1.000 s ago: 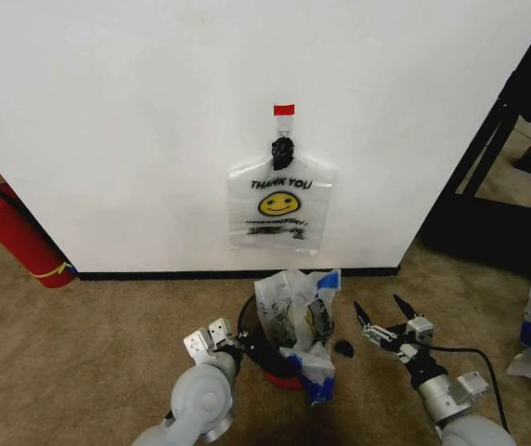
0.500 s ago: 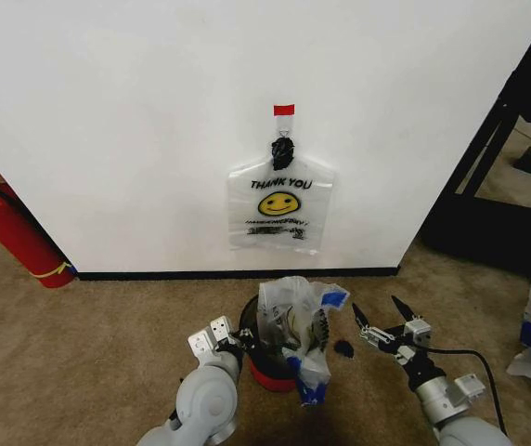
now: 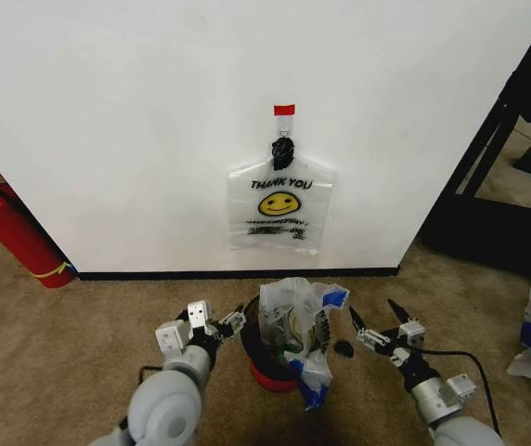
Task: Pick up the garbage bag from the wall and place it over the trash bin.
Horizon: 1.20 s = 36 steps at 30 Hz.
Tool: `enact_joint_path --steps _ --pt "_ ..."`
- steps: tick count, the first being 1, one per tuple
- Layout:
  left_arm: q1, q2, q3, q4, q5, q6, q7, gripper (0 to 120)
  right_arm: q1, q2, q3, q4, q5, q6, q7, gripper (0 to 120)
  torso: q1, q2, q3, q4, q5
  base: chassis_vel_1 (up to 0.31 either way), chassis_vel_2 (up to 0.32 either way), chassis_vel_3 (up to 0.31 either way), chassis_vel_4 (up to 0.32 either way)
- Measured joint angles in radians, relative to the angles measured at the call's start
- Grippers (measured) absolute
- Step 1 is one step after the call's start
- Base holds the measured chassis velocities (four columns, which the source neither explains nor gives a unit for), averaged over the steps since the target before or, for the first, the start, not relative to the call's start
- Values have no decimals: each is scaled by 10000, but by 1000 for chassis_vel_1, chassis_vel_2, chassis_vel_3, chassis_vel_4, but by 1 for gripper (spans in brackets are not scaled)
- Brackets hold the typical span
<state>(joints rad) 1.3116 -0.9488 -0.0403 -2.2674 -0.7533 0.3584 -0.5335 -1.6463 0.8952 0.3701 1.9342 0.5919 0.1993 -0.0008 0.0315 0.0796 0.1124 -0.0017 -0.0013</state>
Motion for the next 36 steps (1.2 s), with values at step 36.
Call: enact_joint_path --steps 36 --pt "-3751 -951 4636 2314 5238 2401 1862 91 -40 497 211 379 -664 -1018 1794 100 0 0 1 3 6 0 0 0 0"
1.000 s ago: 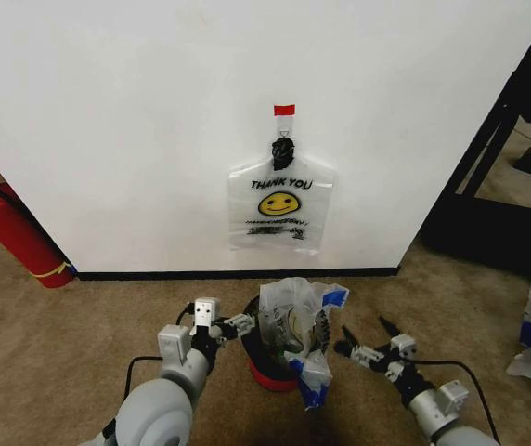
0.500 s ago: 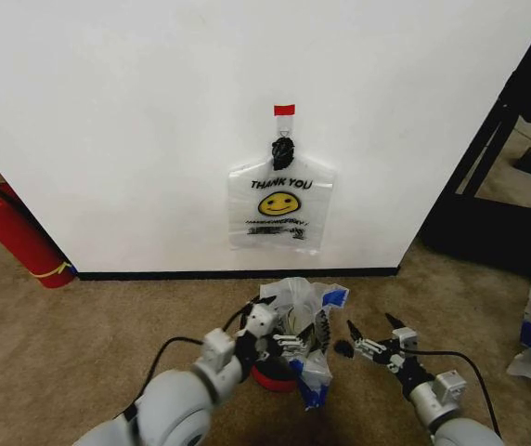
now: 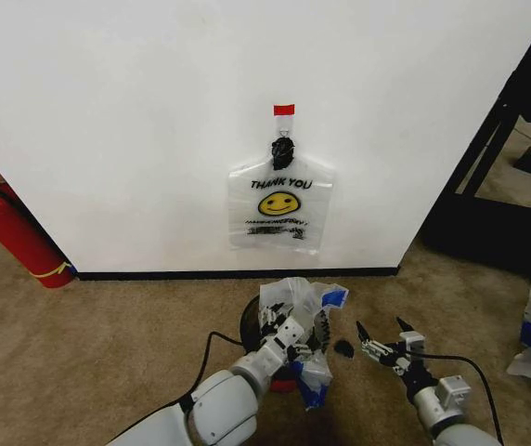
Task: Pick up the garbage bag from the wall and place it over the trash bin.
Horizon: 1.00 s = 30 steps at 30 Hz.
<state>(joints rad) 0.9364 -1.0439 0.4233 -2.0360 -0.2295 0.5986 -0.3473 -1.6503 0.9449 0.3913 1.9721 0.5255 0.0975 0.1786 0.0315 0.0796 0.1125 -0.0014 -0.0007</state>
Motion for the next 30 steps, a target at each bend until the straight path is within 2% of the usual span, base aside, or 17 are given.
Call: enact_joint_path --steps 3,6,9,10,14,17,20,21,26,30 --pt "-68 -38 59 22 -119 2 -134 85 15 50 -25 0 -18 0 0 100 0 0 0 0 -1 0 0 0 0" --pt "-156 -150 144 89 -429 -1 -280 71 -3 101 -48 0 -73 12 -3 100 0 0 0 0 0 0 0 0 0" --pt "-275 -473 232 203 -1526 140 -928 59 -57 105 -50 0 -103 22 -4 100 0 0 0 -1 -2 0 0 0 0" --pt "-275 -473 232 203 -1526 140 -928 59 -57 105 -50 0 -103 22 -4 100 0 0 0 -1 -2 0 0 0 0" --pt "-437 -732 202 232 -2684 272 -1557 39 -81 114 -92 -48 -129 29 -13 100 0 0 0 -1 -2 0 0 0 0" --pt "-478 -742 157 221 -2909 297 -1671 33 -80 141 -136 -85 -157 39 -24 100 0 0 -1 -1 -1 0 0 0 0" --pt "-543 -765 -47 216 -3465 324 -1991 17 -86 186 -228 -146 -197 53 -51 100 0 0 -1 -1 -2 0 0 0 0" --pt "-543 -765 -47 216 -3465 324 -1991 17 -86 186 -228 -146 -197 53 -51 100 0 0 -1 -1 -2 0 0 0 0" --pt "-608 -885 -418 345 -4292 344 -2440 0 -64 184 -275 -171 -209 58 -79 100 0 0 0 -1 -2 0 0 0 0" --pt "-628 -1008 -639 501 -4748 344 -2651 0 -28 184 -318 -175 -211 57 -92 100 0 0 -1 -1 -2 0 0 0 0"
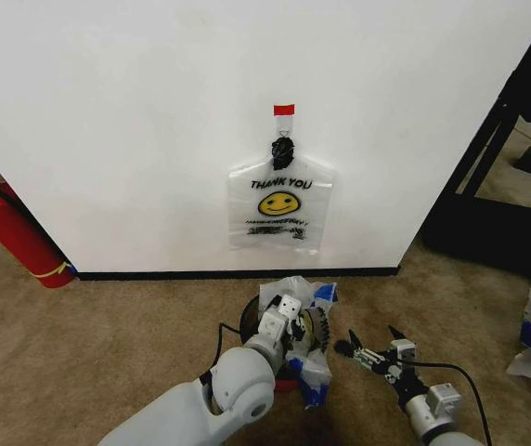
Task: Pick up the garbage bag from the wall and place it over the trash bin.
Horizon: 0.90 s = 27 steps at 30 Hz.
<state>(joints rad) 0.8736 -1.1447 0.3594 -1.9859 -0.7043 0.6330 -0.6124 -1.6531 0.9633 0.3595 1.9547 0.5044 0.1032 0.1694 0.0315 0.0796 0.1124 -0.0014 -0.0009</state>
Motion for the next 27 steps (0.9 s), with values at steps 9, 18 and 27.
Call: enact_joint_path --steps 9,18,27 --pt "112 -236 -604 296 -581 -14 -269 0 33 -1 -61 -34 -4 -7 -33 100 0 0 0 0 0 0 0 0 0" --pt "492 -216 -1149 417 -978 -27 -432 0 490 -68 -393 -37 1244 -122 -216 100 0 0 0 0 0 0 0 0 0" --pt "921 -200 -1543 280 -941 -46 -429 0 1952 -640 -843 -162 3902 -1480 -626 100 0 0 0 1 -1 0 0 0 0"
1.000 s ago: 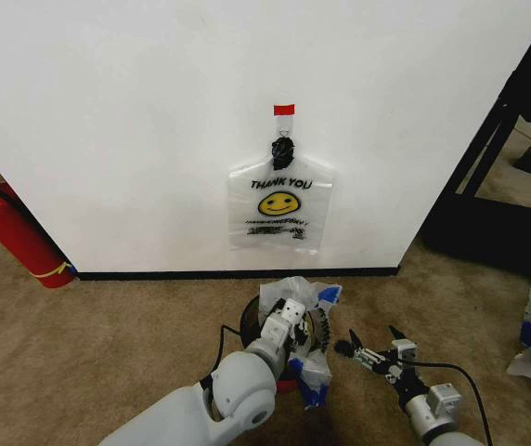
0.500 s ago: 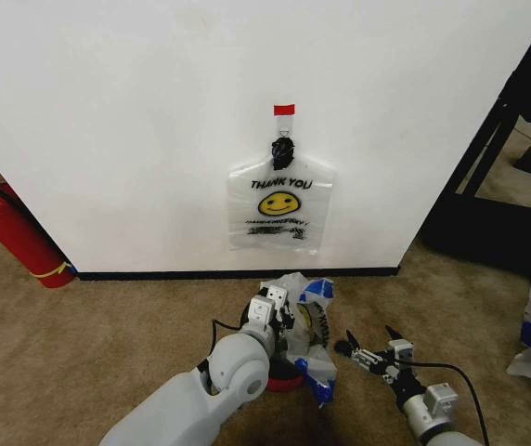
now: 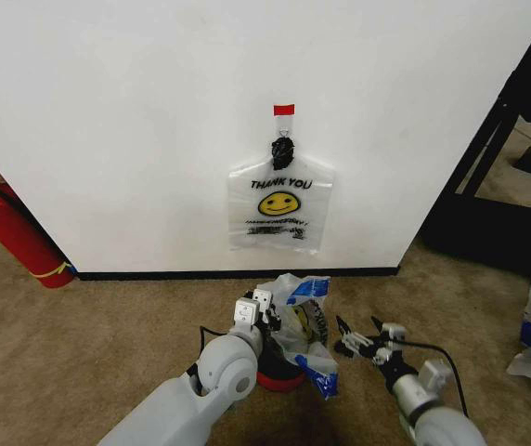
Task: Pick up the garbage bag from the wall and place it over the trash bin.
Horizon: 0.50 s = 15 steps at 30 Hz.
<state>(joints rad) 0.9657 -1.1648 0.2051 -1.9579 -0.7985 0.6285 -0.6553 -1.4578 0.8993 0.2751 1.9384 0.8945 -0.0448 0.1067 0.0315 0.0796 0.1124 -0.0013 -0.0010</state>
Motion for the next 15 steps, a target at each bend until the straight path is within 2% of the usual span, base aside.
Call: enact_joint_path --steps 3,8,15 --pt "-11 -47 66 -2 12 -2 2 0 294 -134 -58 -176 158 -317 -424 100 0 -1 0 3 4 0 0 0 0" --pt "-92 -147 319 18 46 -6 35 0 735 -353 -86 -483 319 -1043 -1336 100 0 0 0 -6 2 0 0 0 0" --pt "-63 -198 349 -75 158 -12 59 0 2061 -494 -686 -1582 350 -1930 -2352 93 0 0 0 -1 2 0 0 0 0"
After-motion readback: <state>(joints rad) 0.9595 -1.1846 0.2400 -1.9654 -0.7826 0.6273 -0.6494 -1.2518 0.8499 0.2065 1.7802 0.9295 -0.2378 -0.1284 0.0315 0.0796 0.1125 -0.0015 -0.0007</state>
